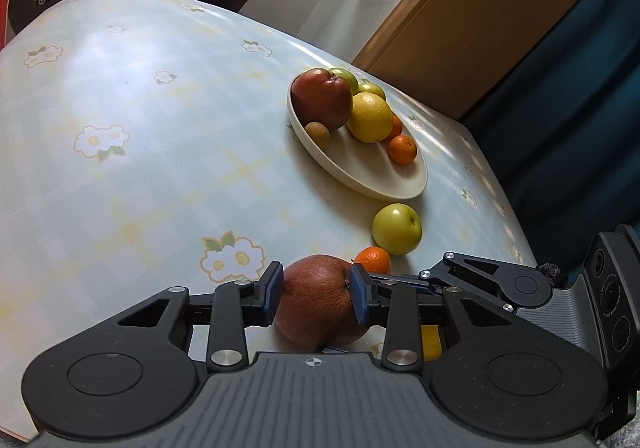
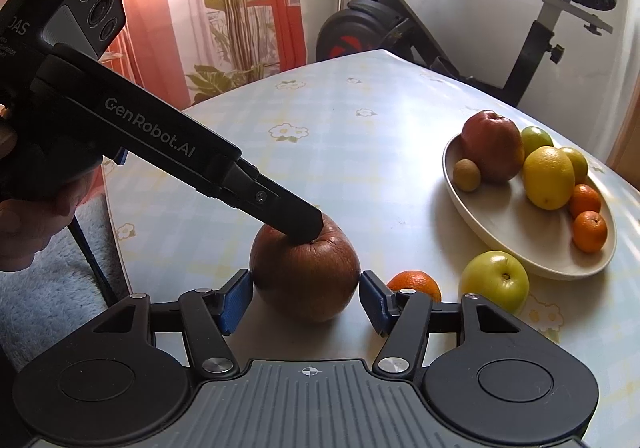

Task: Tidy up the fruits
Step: 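Carry the red apple to the plate with the right tool while the left tool steadies it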

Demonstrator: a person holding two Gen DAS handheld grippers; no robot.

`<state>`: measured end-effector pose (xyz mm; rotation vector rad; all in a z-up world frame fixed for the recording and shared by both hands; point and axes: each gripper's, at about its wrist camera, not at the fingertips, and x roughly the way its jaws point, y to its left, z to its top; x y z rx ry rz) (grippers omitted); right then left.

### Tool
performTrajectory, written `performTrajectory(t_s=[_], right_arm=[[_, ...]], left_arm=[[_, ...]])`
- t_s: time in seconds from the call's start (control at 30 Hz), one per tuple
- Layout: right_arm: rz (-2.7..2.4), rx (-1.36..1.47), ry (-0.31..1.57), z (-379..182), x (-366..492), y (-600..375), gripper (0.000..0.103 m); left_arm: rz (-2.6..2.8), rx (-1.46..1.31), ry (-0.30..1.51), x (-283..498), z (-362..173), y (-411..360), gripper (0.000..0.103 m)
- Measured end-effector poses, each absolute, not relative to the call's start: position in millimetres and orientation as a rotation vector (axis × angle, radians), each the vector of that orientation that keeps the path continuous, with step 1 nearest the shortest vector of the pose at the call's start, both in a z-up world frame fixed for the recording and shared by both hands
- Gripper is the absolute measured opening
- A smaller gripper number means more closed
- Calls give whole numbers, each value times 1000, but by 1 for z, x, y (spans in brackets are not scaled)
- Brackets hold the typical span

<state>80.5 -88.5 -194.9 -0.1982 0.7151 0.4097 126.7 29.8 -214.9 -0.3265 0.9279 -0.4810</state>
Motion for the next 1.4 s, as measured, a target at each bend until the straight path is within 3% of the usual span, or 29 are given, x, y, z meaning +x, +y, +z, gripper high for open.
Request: performTrajectory(t_s=[0.33, 0.53, 1.4], right_arm=[[397, -188, 693, -199, 77, -88, 55], [394, -215, 700, -199, 76, -85, 56], [366, -135, 619, -188, 75, -101, 55]], left_arm=[[-480, -334, 923, 126, -216, 31, 38], [-471, -390, 969, 130, -223, 39, 51], [-449, -427, 881, 125, -211, 31, 48]])
